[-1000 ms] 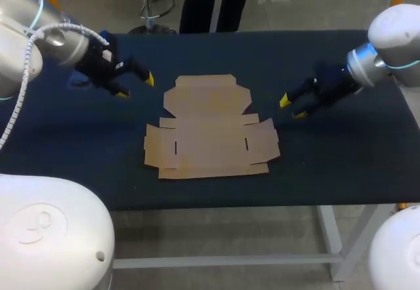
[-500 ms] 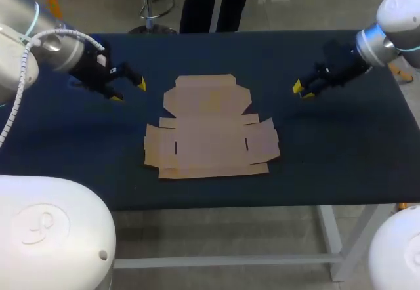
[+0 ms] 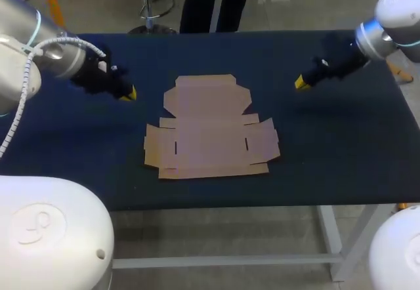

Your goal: Assemble the packaging by folding the flat box into shape, placing the metal phone stand inside, and closing the box properly

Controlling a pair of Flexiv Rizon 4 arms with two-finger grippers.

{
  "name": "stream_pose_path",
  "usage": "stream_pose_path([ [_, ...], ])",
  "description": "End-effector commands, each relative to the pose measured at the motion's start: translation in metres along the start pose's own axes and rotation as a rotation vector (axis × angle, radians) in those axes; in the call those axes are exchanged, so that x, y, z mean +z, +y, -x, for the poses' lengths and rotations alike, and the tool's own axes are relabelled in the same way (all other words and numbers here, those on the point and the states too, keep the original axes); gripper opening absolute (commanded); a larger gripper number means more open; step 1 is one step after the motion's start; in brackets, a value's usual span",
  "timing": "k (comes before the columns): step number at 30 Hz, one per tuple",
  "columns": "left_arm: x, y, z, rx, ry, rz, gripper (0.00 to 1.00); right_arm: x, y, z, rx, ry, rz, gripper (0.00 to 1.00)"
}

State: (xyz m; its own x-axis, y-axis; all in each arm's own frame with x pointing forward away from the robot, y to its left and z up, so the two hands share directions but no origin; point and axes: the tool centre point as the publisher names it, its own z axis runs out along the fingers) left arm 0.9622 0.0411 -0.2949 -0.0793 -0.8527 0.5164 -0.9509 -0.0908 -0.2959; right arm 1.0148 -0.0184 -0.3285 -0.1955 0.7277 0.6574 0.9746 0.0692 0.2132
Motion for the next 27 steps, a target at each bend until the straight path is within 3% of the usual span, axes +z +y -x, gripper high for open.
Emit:
stream_pose_path([
  [1, 0.007, 0.003, 0.004, -0.003, 0.005, -0.006, 0.0, 0.008, -0.014, -0.006, 0.02, -0.021, 0.02, 0.0],
  [10, 0.014, 0.004, 0.01, 0.001, 0.032, 0.04, 0.0, 0.015, -0.029, -0.007, 0.088, -0.038, 0.005, 0.0],
  [27, 0.014, 0.004, 0.01, 0.001, 0.032, 0.04, 0.0, 0.015, -0.029, -0.007, 0.088, -0.038, 0.005, 0.0],
])
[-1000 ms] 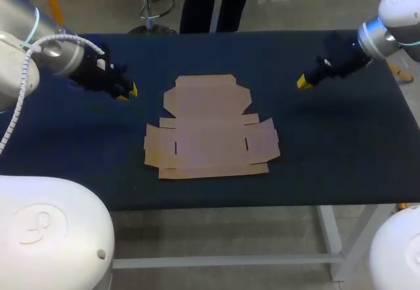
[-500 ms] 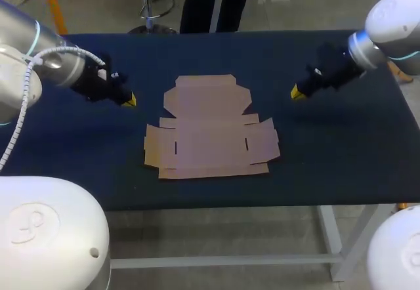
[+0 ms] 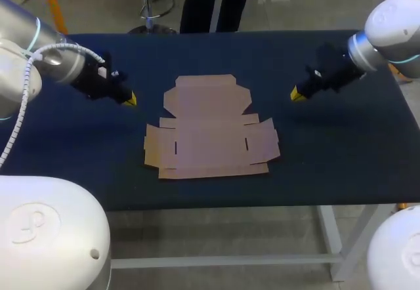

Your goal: Assemble the packaging by folding the flat box into shape, placing the metal phone stand inside, and closing the box properly

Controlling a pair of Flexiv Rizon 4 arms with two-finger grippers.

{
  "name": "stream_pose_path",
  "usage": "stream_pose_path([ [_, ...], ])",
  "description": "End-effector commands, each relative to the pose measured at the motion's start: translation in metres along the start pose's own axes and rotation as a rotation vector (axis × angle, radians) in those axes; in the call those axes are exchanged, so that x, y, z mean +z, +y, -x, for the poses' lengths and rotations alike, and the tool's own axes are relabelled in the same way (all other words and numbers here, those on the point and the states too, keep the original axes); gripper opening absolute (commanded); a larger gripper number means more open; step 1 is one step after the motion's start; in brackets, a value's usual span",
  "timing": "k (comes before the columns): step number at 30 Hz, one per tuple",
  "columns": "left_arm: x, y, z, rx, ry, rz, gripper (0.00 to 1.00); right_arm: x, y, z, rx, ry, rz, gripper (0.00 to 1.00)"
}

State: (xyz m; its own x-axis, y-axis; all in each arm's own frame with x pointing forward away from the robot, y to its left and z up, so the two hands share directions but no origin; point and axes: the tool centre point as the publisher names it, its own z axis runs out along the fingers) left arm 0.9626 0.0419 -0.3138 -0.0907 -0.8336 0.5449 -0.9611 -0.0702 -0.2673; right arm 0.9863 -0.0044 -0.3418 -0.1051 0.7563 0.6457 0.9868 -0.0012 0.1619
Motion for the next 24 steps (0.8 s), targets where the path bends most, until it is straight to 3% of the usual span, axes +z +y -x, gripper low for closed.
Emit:
stream_pose_path([
  [1, 0.0, -0.001, 0.0, 0.0, -0.004, 0.004, 0.0, -0.001, 0.0, 0.0, 0.0, 0.0, -0.003, 0.0],
  [13, -0.001, 0.001, -0.001, 0.015, -0.004, -0.002, 0.0, -0.001, 0.0, 0.0, 0.0, 0.0, -0.003, 0.0],
  [24, 0.029, 0.003, 0.012, 0.047, 0.014, 0.027, 0.0, 0.035, 0.005, 0.002, 0.007, 0.034, -0.06, 0.0],
])
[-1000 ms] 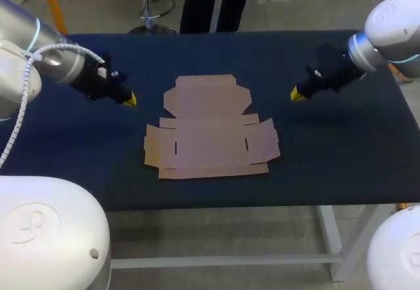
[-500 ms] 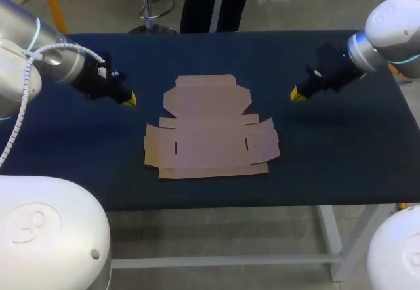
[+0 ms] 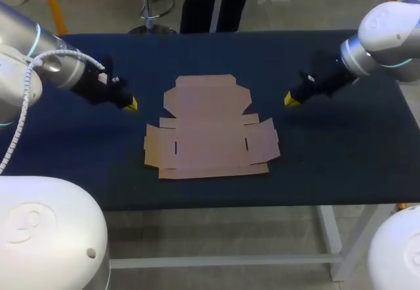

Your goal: Assemble the packaging by folding the flat box into shape, placing the metal phone stand inside, and closing the box properly

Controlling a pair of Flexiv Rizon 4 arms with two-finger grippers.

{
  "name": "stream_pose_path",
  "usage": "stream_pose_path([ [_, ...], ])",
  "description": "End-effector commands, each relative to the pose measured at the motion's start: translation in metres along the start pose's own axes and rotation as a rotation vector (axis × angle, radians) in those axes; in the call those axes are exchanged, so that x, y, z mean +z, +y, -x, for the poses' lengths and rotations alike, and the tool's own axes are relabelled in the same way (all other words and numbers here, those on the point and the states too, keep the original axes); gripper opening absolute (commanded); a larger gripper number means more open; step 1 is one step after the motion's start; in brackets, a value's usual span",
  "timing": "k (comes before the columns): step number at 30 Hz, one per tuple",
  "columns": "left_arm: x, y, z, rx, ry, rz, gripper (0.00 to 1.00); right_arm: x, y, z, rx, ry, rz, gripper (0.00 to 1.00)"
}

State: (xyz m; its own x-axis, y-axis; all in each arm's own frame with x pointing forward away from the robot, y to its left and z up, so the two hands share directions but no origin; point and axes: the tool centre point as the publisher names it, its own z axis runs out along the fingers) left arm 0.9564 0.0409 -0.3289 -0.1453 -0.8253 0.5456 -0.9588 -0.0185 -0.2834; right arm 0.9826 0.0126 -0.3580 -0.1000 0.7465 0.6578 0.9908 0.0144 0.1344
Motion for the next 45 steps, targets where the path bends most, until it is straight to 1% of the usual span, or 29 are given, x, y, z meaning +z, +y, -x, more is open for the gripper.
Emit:
stream_pose_path([
  [1, 0.02, -0.006, 0.006, -0.006, -0.005, 0.012, 0.0, 0.013, 0.012, 0.005, 0.0, 0.022, -0.032, 0.0],
  [7, 0.035, -0.004, 0.004, 0.01, 0.012, 0.015, 0.0, 0.024, 0.013, 0.006, 0.002, 0.045, -0.051, 0.0],
  [11, 0.041, -0.005, 0.005, -0.005, 0.016, 0.016, 0.0, 0.034, 0.01, 0.001, -0.006, 0.055, -0.077, 0.0],
  [14, 0.045, -0.002, 0.002, -0.006, 0.012, 0.014, 0.0, 0.042, 0.008, -0.002, -0.002, 0.053, -0.084, 0.0],
  [16, 0.047, -0.001, 0.002, -0.006, 0.008, 0.007, 0.0, 0.048, 0.007, -0.001, 0.029, 0.044, -0.07, 0.0],
  [22, 0.053, -0.001, -0.001, 0.005, 0.008, 0.0, 0.0, 0.058, 0.005, 0.0, 0.045, 0.046, -0.049, 0.0],
  [33, 0.066, -0.004, 0.005, 0.004, 0.047, -0.003, 0.0, 0.07, 0.002, 0.003, 0.067, 0.062, -0.051, 0.0],
  [45, 0.074, -0.007, 0.008, 0.007, 0.068, 0.012, 0.0, 0.079, 0.007, 0.005, 0.079, 0.066, -0.06, 0.0],
])
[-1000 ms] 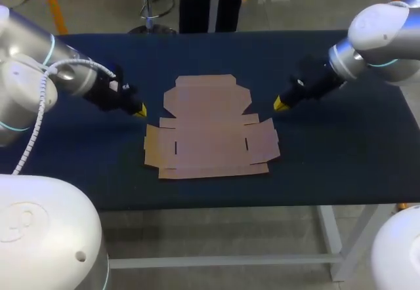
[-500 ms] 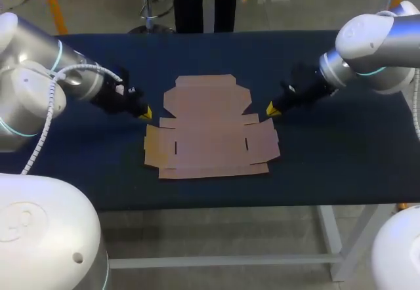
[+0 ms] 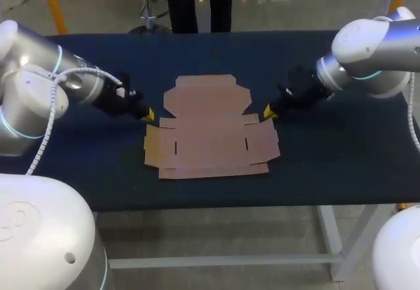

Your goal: Assemble the packaging by folding the flat box into shape, placing the metal phone stand inside, and closing the box properly

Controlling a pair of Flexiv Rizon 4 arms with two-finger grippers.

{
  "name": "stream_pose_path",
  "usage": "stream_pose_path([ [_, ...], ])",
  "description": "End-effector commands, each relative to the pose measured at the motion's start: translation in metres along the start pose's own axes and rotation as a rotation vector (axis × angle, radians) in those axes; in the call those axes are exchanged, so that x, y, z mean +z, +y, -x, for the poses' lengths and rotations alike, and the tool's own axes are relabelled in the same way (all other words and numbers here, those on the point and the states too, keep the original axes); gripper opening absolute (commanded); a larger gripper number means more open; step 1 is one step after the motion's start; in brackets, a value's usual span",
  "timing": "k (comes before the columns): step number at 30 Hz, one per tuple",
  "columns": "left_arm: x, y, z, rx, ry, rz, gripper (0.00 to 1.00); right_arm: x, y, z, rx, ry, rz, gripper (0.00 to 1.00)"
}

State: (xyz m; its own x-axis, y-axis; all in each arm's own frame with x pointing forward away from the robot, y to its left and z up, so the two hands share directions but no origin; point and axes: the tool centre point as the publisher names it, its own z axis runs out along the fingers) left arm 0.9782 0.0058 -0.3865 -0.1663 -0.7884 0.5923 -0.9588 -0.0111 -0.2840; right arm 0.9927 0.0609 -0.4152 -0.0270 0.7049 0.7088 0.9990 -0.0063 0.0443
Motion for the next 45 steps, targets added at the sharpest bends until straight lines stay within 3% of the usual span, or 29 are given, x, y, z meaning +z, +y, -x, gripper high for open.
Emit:
stream_pose_path([
  [1, 0.004, -0.003, 0.003, 0.0, 0.007, 0.01, 0.0, 0.003, 0.005, 0.002, 0.003, 0.005, -0.009, 0.0],
  [23, 0.023, -0.01, 0.017, -0.035, 0.029, 0.061, 0.0, 0.016, 0.011, 0.006, 0.033, 0.02, -0.007, 0.0],
  [45, 0.03, -0.005, 0.011, -0.047, 0.073, 0.092, 0.0, 0.024, 0.007, 0.003, 0.046, 0.038, 0.001, 0.0],
])
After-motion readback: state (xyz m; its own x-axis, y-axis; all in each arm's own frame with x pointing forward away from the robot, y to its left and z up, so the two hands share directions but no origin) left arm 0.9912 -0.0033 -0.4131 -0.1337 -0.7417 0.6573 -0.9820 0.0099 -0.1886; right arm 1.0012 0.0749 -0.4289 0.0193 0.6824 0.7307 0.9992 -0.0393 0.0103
